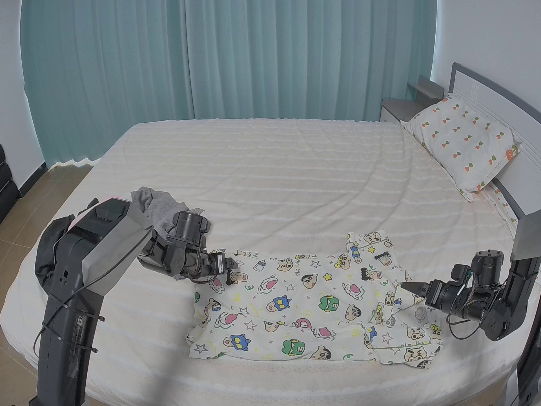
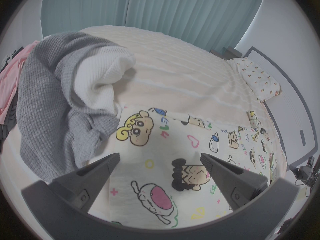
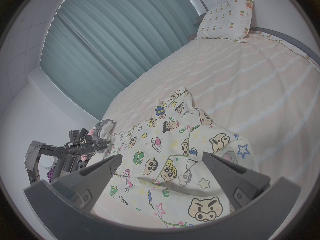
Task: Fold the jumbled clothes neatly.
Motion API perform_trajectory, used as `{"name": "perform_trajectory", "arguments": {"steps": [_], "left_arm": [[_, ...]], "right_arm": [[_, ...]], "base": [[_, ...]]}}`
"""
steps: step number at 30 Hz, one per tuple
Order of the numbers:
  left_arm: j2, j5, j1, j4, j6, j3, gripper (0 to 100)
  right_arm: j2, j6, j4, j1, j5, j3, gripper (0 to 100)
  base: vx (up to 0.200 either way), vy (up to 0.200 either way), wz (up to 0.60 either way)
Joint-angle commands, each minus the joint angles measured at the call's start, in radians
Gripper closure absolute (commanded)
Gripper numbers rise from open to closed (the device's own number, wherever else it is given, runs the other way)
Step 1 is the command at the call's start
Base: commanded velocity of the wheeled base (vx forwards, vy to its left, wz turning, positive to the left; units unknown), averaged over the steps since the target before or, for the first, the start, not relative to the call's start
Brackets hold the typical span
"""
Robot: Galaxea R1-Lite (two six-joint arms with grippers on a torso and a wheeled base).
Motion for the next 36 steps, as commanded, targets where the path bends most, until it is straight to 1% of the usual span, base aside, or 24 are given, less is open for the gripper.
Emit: {"name": "perform_trajectory", "arguments": {"steps": [1,6,11,17,23,31,32,35,36], "left_arm": [[-0.007,0.001,0.008,0.01,0.001,-0.002,0],[-0.001,0.004,0.018,0.012,0.006,-0.011,0],[0.019,0.04,0.028,0.015,0.011,-0.048,0],[0.043,0.041,0.03,0.015,0.008,-0.088,0],[0.094,0.044,0.004,0.018,-0.003,-0.146,0],[0.115,0.046,-0.038,0.021,-0.038,-0.185,0],[0.114,0.049,-0.038,0.021,-0.038,-0.185,100],[0.111,0.072,-0.038,0.021,-0.051,-0.183,100],[0.102,0.105,-0.038,0.019,-0.088,-0.179,100]], "right_arm": [[0.003,0.001,0.0,0.002,0.001,0.001,0],[0.007,0.001,0.0,0.009,-0.001,0.001,0],[0.009,-0.001,0.0,0.011,-0.001,0.001,0],[0.021,-0.001,0.0,0.014,-0.001,-0.006,0],[0.021,-0.001,0.0,0.014,-0.001,-0.006,0],[0.05,-0.007,-0.023,0.014,-0.002,-0.012,0],[0.053,-0.006,-0.036,0.009,-0.002,-0.016,0],[0.061,-0.007,-0.034,0.003,-0.002,-0.042,0],[0.088,-0.007,0.007,0.002,-0.004,-0.141,0]], "base": [[0.0,0.0,0.0],[0.0,0.0,0.0],[0.0,0.0,0.0],[0.0,0.0,0.0],[0.0,0.0,0.0],[0.0,0.0,0.0],[0.0,0.0,0.0],[0.0,0.0,0.0],[0.0,0.0,0.0]]}}
